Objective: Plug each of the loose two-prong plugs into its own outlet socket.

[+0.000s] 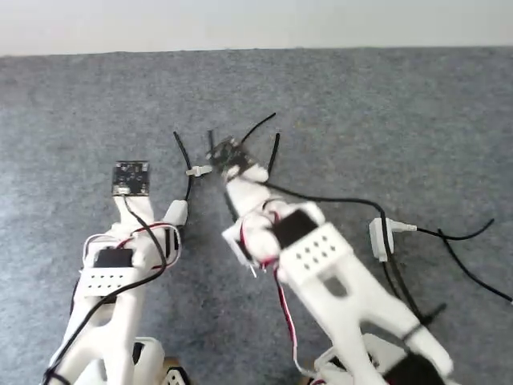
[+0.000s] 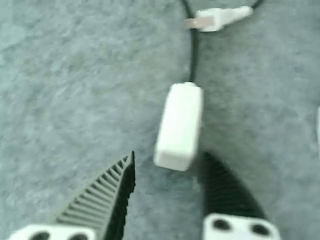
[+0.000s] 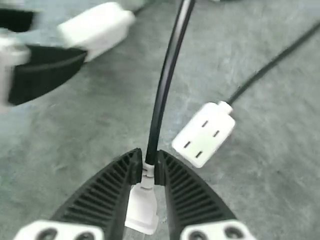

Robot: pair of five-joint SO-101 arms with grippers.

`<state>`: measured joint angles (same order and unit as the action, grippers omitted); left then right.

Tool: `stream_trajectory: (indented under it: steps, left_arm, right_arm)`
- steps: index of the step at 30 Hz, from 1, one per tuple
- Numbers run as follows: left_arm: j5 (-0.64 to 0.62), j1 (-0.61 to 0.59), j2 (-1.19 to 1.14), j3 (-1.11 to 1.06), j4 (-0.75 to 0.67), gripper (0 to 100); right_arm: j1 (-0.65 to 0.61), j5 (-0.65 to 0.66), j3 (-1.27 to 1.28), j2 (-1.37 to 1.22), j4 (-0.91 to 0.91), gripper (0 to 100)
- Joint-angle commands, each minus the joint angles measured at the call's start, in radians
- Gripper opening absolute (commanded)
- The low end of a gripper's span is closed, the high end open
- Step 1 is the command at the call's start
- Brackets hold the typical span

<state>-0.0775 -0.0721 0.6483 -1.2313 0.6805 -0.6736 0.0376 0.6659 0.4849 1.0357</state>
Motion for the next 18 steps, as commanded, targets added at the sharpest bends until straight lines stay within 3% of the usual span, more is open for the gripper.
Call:
stream_trajectory:
  steps: [1, 8, 11, 18]
  left_arm:
    - [0.002, 0.040, 0.014, 0.015, -0.072, 1]
    - [0.000, 0.046, 0.014, 0.036, -0.100, 1]
    - [-0.068, 0.046, -0.026, 0.081, -0.112, 1]
    - [-0.089, 0.038, -0.413, 0.363, -0.115, 1]
  right_arm:
    - [-0.019, 0.032, 0.026, 0.143, -0.016, 0.9]
    - [-0.021, 0.046, 0.043, 0.197, 0.012, 0.9]
    - [-0.028, 0.048, 0.043, 0.208, 0.022, 0.9]
    - [-0.090, 0.049, 0.044, 0.208, 0.047, 0.9]
